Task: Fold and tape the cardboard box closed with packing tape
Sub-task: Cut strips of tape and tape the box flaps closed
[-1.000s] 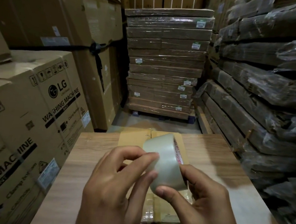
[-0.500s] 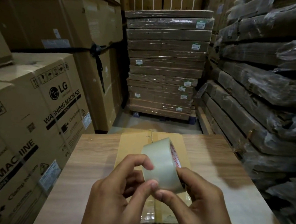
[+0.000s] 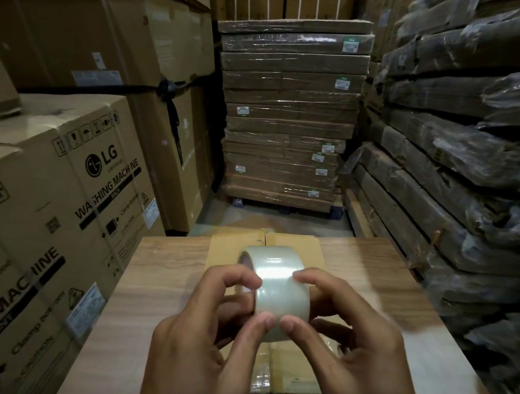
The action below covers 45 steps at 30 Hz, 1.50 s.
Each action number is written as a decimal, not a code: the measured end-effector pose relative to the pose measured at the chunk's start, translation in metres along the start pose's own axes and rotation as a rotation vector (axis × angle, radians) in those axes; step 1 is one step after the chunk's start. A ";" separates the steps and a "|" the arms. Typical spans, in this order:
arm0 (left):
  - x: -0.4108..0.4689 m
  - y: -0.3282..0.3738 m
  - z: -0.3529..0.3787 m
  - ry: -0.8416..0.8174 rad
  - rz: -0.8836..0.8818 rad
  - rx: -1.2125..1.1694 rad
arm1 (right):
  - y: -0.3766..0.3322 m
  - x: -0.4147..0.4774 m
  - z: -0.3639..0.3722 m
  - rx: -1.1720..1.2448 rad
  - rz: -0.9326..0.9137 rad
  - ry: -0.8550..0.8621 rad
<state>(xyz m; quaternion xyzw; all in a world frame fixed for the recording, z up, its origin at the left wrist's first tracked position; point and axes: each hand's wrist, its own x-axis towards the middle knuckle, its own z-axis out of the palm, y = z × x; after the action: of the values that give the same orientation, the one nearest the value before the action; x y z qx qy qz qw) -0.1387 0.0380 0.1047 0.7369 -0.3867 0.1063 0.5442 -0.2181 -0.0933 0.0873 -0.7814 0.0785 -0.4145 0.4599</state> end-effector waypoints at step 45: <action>-0.011 0.001 0.004 -0.077 -0.317 -0.342 | -0.003 0.000 -0.002 -0.217 -0.263 0.205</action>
<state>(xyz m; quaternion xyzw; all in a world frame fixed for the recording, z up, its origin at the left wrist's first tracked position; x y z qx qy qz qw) -0.1478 0.0391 0.0978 0.6891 -0.2988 -0.0755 0.6558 -0.2201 -0.0931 0.0904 -0.7836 0.0662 -0.5375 0.3045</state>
